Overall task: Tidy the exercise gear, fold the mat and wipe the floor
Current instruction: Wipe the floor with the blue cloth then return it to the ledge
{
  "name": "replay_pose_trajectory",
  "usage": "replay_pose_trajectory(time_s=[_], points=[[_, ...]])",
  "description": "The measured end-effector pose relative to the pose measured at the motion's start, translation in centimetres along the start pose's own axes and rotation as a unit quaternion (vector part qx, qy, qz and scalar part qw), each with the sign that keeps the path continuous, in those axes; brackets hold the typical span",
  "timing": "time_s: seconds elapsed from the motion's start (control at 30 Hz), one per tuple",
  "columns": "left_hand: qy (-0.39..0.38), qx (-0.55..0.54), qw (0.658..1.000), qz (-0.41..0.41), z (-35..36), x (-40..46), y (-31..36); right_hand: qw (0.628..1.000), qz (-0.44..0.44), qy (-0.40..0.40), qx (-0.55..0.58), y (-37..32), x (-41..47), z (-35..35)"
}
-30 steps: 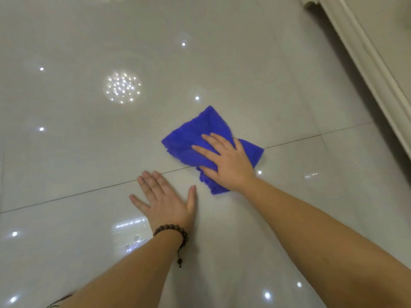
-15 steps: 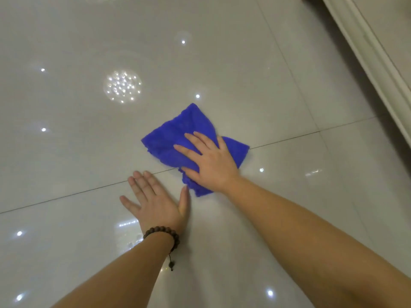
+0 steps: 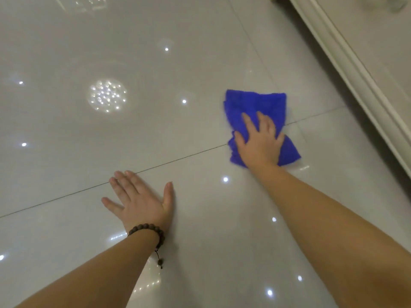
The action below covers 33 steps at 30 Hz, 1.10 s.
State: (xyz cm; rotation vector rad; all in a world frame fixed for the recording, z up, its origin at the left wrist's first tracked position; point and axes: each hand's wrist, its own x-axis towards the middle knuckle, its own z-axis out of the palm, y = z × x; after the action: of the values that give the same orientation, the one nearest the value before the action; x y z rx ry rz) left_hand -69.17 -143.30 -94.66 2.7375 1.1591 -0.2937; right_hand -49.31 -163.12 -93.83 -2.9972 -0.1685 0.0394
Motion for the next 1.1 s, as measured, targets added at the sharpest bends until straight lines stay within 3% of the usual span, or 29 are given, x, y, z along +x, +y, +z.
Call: replay_pose_trajectory(time_s=[0.07, 0.13, 0.17, 0.23, 0.33, 0.4, 0.43, 0.5, 0.57, 0.63, 0.7, 0.73, 0.8, 0.83, 0.9, 0.97, 1.03, 1.1], points=[[0.002, -0.002, 1.000, -0.004, -0.1, 0.0, 0.0, 0.977, -0.207, -0.043, -0.023, -1.7, -2.4, 0.3], [-0.003, -0.001, 1.000, -0.005, -0.3, -0.1, 0.1, 0.956, -0.287, -0.052, -0.039, 2.0, -2.2, -0.5], [-0.003, 0.001, 1.000, -0.005, -0.3, -0.1, 0.1, 0.967, -0.247, -0.039, -0.037, 5.1, -1.8, -0.9], [-0.003, 0.003, 1.000, -0.005, -0.5, -0.3, 0.1, 0.999, -0.044, -0.012, -0.023, 12.3, -1.5, -2.2], [0.000, 0.006, 1.000, -0.001, -0.2, -0.3, 0.1, 0.964, 0.265, -0.019, 0.026, 18.7, -3.1, -4.3], [0.001, 0.010, 1.000, -0.005, -0.3, -0.3, 0.1, 0.940, 0.339, -0.012, 0.032, 16.5, -4.0, -4.0], [0.003, 0.008, 1.000, -0.004, -0.3, -0.3, 0.1, 0.945, 0.326, -0.001, 0.029, 14.1, -4.5, -3.3], [0.005, 0.003, 1.000, 0.000, -0.2, -0.3, 0.2, 0.980, 0.198, 0.021, 0.027, 7.7, -6.1, -1.5], [0.008, 0.007, 1.000, -0.004, -0.3, -0.2, 0.2, 0.999, -0.047, 0.014, 0.004, 1.1, -9.2, 0.3], [0.010, 0.003, 1.000, -0.007, -0.3, -0.3, 0.2, 0.961, -0.275, -0.025, -0.005, -1.8, -12.6, 0.8], [0.013, 0.000, 1.000, -0.006, -0.2, -0.3, 0.2, 0.946, -0.324, -0.030, 0.002, 1.5, -12.4, 0.0], [0.013, 0.001, 1.000, -0.007, -0.2, -0.4, 0.2, 0.964, -0.265, -0.014, 0.003, 4.9, -11.8, -0.3], [0.012, 0.001, 1.000, -0.007, -0.3, -0.4, 0.2, 0.999, -0.045, 0.011, -0.011, 13.3, -10.9, -1.4], [0.013, 0.000, 1.000, -0.006, -0.3, -0.4, 0.3, 0.997, 0.075, 0.008, -0.011, 17.4, -10.8, -2.4], [0.016, -0.004, 1.000, -0.009, -0.2, -0.3, 0.3, 0.962, 0.271, 0.022, 0.024, 21.3, -10.8, -4.0], [0.016, -0.003, 1.000, -0.007, -0.2, -0.3, 0.2, 0.918, 0.394, 0.032, 0.042, 18.6, -10.6, -3.6], [0.018, -0.004, 1.000, -0.002, -0.1, -0.3, 0.3, 0.941, 0.333, 0.037, 0.043, 11.5, -11.0, -2.0], [0.023, -0.007, 1.000, -0.005, -0.2, -0.3, 0.2, 0.996, 0.084, 0.036, 0.021, 4.2, -12.9, -0.2]])
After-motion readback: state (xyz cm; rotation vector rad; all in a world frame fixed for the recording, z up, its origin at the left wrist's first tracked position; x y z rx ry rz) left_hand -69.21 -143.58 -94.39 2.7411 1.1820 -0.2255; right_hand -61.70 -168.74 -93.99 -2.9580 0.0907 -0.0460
